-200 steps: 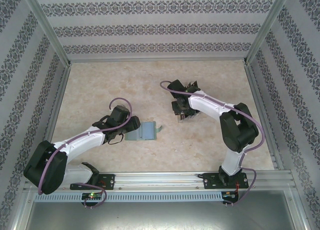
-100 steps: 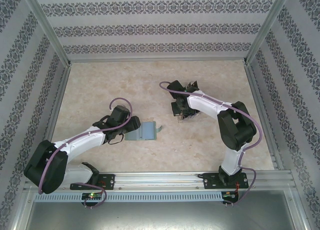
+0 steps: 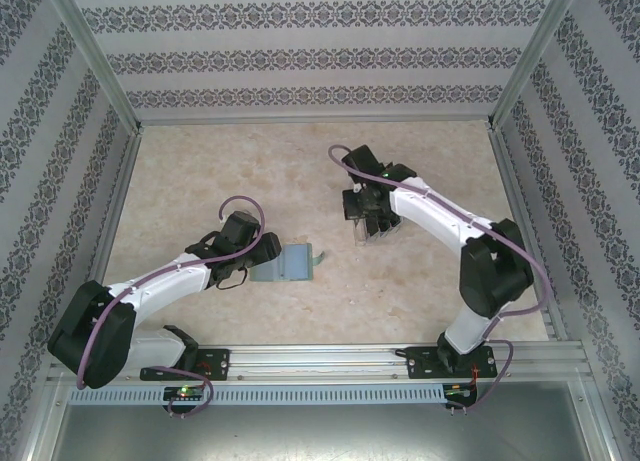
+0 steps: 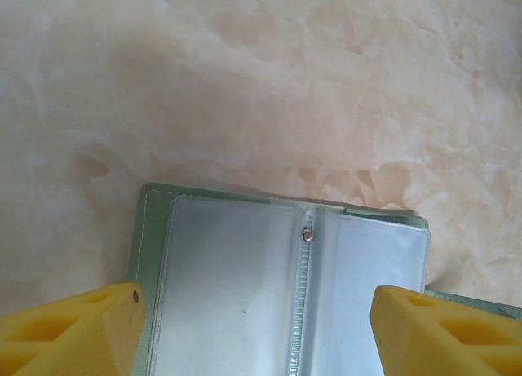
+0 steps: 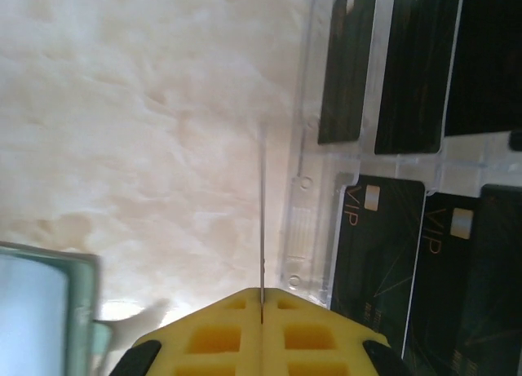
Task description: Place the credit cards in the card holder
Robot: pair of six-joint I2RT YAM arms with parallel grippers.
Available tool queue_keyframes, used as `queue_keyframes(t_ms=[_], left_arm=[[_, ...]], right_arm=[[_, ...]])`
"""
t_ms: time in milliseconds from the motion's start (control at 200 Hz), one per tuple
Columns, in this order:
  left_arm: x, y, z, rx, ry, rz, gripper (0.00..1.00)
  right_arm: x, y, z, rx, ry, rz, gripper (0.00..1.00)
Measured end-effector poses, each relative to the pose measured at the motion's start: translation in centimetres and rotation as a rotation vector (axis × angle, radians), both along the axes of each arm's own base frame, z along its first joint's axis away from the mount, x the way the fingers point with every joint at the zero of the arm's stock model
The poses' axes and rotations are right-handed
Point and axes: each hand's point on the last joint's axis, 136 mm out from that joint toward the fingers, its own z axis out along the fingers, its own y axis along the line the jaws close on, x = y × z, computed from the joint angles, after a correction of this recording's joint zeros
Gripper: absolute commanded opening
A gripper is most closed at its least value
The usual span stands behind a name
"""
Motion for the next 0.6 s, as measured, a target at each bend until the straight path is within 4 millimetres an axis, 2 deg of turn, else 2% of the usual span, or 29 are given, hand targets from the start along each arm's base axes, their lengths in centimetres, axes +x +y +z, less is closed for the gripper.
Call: queue_keyframes(t_ms=[220,315,390,600], left_arm=[[0.3,0.6,0.9,0.076,-0.002,-0.023,0.77],[0.6,0.9,1.5,0.124,-0.004,-0.040,0.78],[0.7,1.3,1.3,0.168,0.006,-0.052,0.78],[-0.5,2.9,-0.6,0.284,0.079,-0.082,0.78]], right_arm=[[-0.8,2.3,5.8,0.226,-0.113,0.031,0.00],[-2.1,4.0,7.0,0.377,-0.145,0.048,0.00],[-3.4,5.7,6.5,0.487,-0.145,0.063,0.00],[-7.3,9.3,0.8,0.632,-0.056,0.092,0.00]])
